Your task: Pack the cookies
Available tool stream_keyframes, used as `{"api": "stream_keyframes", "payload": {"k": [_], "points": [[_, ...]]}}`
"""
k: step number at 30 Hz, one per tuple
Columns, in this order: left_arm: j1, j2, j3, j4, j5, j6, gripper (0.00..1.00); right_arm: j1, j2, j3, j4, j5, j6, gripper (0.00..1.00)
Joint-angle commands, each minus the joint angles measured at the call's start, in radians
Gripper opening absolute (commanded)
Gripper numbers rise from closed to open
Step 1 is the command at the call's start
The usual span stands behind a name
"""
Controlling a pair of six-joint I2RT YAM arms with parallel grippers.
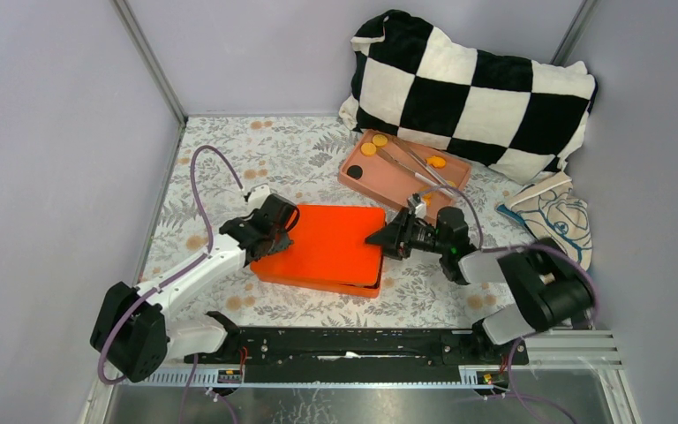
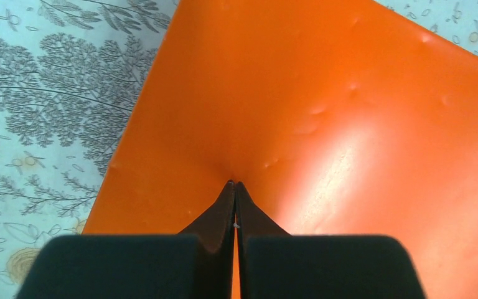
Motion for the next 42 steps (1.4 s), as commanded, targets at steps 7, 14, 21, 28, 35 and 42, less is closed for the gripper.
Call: {"api": "stream_keyframes", "payload": {"k": [7,14,21,28,35,42], "points": [[0.005,0.062,-0.067,0.152,0.132,-0.009,0.00,-0.013,-0.405,0.238,-1.125,0.350,-0.590,0.71],[0.004,0.100,-0.092,0.200,0.171,-0.007,0.00,-0.013,-0.529,0.188,-1.226,0.502,-0.522,0.73],[0.006,0.109,-0.055,0.209,0.191,0.006,0.00,-0.013,-0.624,0.215,-1.411,0.709,-0.520,0.67],[0.245,-0.016,0.111,-0.027,0.064,0.013,0.00,-0.013,-0.556,0.246,-1.489,0.749,-0.565,0.26],[0.401,0.027,0.088,-0.098,-0.036,0.013,0.00,-0.013,-0.424,0.282,-1.488,0.724,-0.616,0.21],[0.422,0.132,-0.015,0.032,0.099,0.002,0.00,-0.013,-0.287,0.304,-1.418,0.673,-0.625,0.20]]}}
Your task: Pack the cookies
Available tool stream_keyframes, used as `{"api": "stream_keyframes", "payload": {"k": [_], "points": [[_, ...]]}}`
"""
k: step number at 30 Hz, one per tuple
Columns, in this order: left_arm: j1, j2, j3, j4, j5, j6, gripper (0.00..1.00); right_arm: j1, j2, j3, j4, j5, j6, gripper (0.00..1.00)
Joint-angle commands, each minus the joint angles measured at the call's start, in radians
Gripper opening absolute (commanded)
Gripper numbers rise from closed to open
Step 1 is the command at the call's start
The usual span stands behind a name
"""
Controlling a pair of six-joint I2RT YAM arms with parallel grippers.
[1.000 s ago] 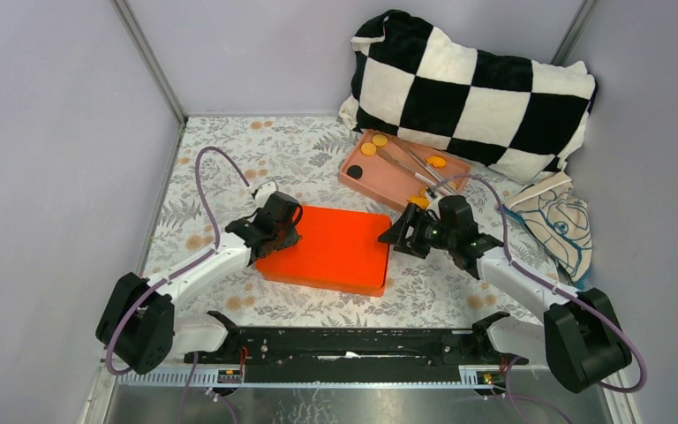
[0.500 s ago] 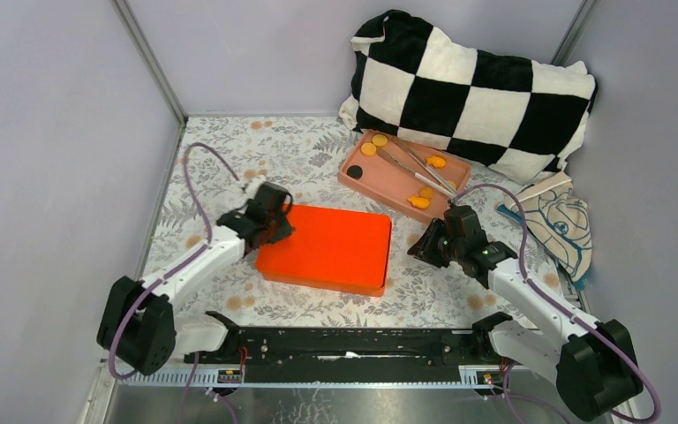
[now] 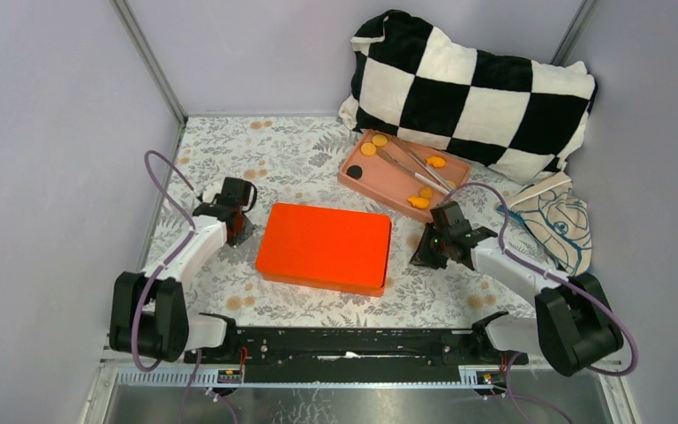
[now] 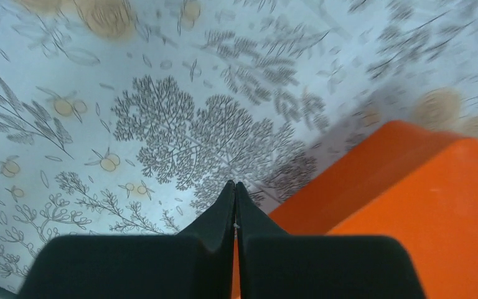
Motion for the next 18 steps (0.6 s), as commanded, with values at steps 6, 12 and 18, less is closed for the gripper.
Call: {"api": "stream_keyframes", "payload": {"k": [6,12,18], "points": [[-0.012,0.084,-0.136,0.194,0.194,0.011,0.00,0.020,0.198,0.081,0.163,-0.140,-0.028,0.18],[-0.126,0.081,-0.120,0.233,0.224,-0.020,0.00,0.086,0.318,0.214,0.244,-0.256,-0.031,0.16],[-0.178,0.040,-0.136,0.221,0.271,-0.050,0.00,0.119,0.443,0.369,0.285,-0.412,-0.030,0.16]]}}
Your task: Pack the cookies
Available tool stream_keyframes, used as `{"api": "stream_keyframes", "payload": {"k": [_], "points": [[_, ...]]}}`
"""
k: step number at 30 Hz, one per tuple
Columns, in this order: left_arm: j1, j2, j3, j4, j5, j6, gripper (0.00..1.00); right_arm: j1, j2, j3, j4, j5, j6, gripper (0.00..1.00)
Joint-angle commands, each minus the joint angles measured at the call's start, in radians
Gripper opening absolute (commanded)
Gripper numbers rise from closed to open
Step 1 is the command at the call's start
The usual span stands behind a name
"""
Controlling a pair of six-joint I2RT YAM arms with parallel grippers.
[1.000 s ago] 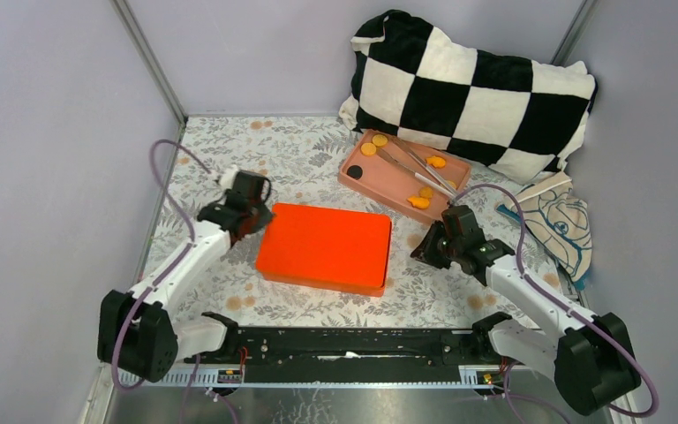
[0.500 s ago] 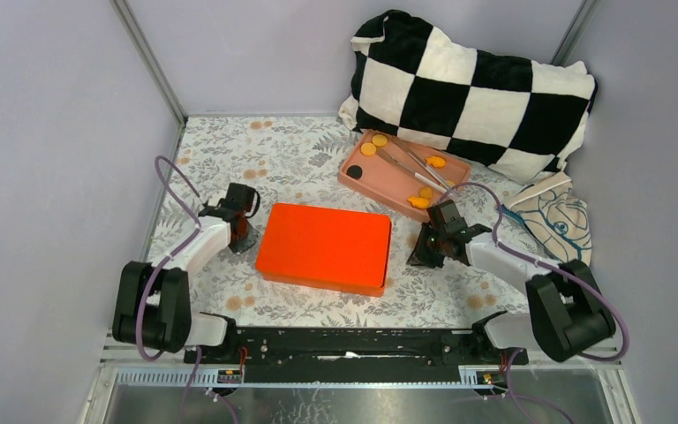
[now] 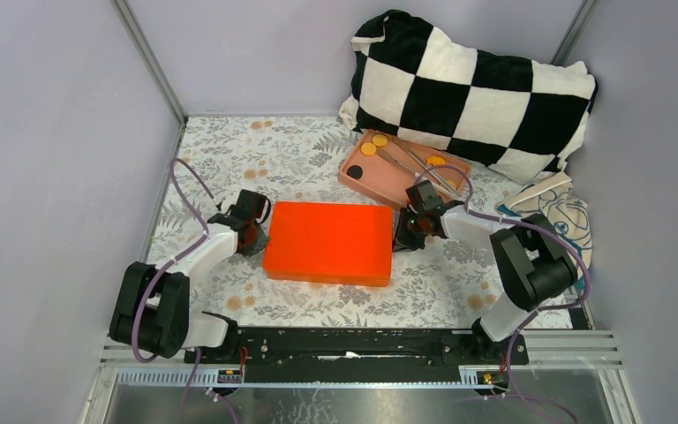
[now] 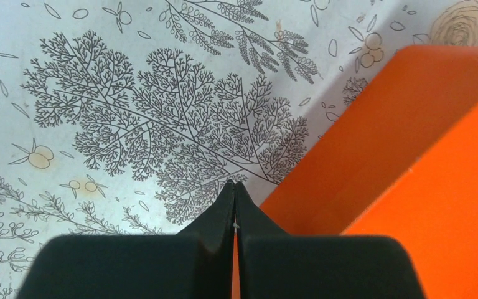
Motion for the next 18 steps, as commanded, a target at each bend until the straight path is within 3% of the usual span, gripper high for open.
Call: {"api": "stream_keyframes", "payload": {"k": [1,5,8,12,15,18], "points": [[-0.077,-0.040,-0.008,0.072,0.159,-0.053,0.00,0.069,0.077,0.162,0.187,-0.296,0.032,0.17],[-0.085,-0.081,-0.038,0.069,0.172,-0.067,0.00,0.070,0.153,0.279,0.126,-0.284,-0.039,0.17],[-0.087,-0.088,-0.047,0.069,0.177,-0.071,0.00,0.069,0.172,0.344,0.032,-0.181,-0.070,0.16],[-0.087,-0.078,-0.024,0.020,0.122,-0.067,0.00,0.070,0.112,0.386,-0.131,0.133,-0.076,0.16],[-0.087,-0.118,0.026,-0.091,-0.037,-0.081,0.00,0.069,0.072,0.425,-0.249,0.414,-0.069,0.17],[-0.087,-0.215,0.074,-0.194,-0.194,-0.121,0.00,0.069,0.044,0.447,-0.331,0.595,-0.051,0.18]]}}
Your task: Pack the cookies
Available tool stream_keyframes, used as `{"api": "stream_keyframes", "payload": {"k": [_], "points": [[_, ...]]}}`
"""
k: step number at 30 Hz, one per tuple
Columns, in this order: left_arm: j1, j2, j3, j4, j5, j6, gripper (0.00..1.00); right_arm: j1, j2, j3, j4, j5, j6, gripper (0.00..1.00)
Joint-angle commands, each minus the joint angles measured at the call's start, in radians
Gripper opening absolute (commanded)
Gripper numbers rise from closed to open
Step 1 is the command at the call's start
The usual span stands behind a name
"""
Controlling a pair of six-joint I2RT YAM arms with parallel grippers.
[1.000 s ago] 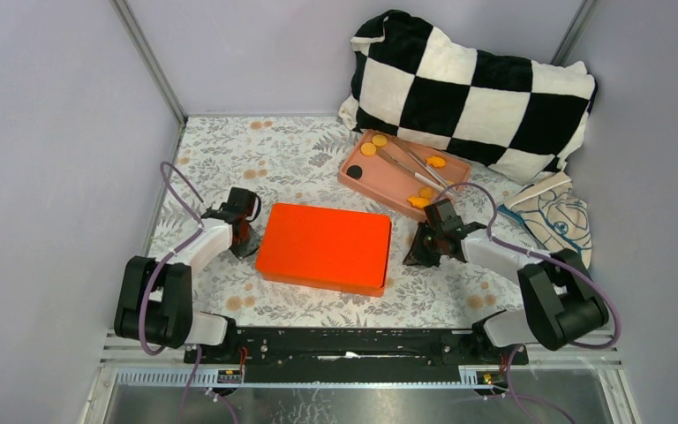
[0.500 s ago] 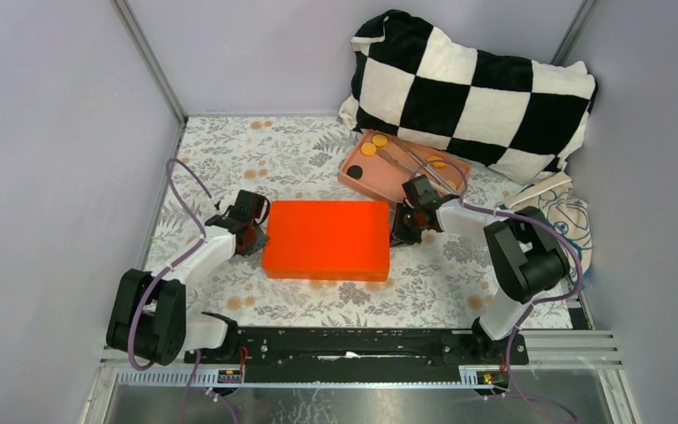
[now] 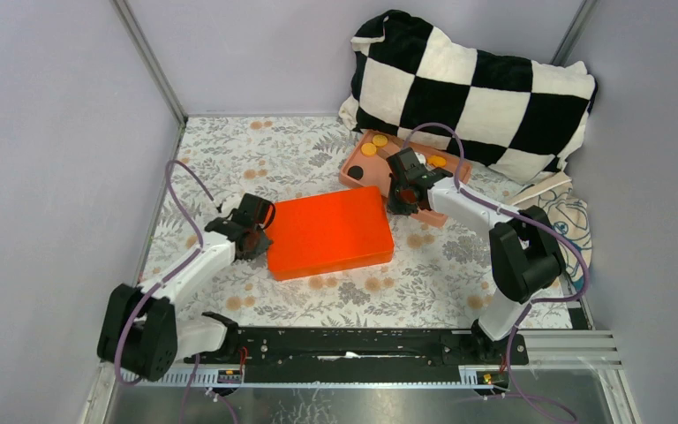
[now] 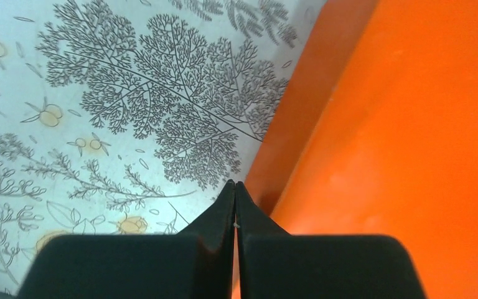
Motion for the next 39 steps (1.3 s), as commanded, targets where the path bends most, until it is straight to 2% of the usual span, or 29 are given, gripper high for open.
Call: {"api": "stream_keyframes", "payload": {"k": [1,4,7,11,16,26,34,39], "points": [[-0.015,-0.136,0.092,-0.120,-0.173,-0.083,0.00,0.026,-0.089,0.071,-0.150,0.321,0.036,0.19],[-0.015,-0.223,0.120,-0.102,-0.195,-0.052,0.00,0.028,-0.126,0.072,-0.146,0.335,0.014,0.19],[-0.015,-0.239,0.114,0.008,-0.096,0.006,0.00,0.036,-0.158,0.076,-0.123,0.293,-0.018,0.18],[-0.020,-0.160,0.057,0.195,0.078,0.025,0.00,0.063,-0.172,0.112,-0.107,0.195,-0.074,0.18],[-0.038,-0.014,-0.012,0.299,0.188,0.008,0.00,0.122,-0.158,0.168,-0.127,0.174,-0.119,0.18],[-0.071,0.069,-0.053,0.377,0.246,-0.001,0.00,0.194,-0.061,0.201,-0.179,0.107,-0.142,0.19],[-0.099,0.087,-0.034,0.386,0.258,0.002,0.00,0.204,-0.021,0.019,-0.136,0.073,-0.075,0.20],[-0.122,0.076,-0.014,0.378,0.241,0.017,0.00,0.205,-0.082,0.013,-0.107,0.105,-0.082,0.21]]}}
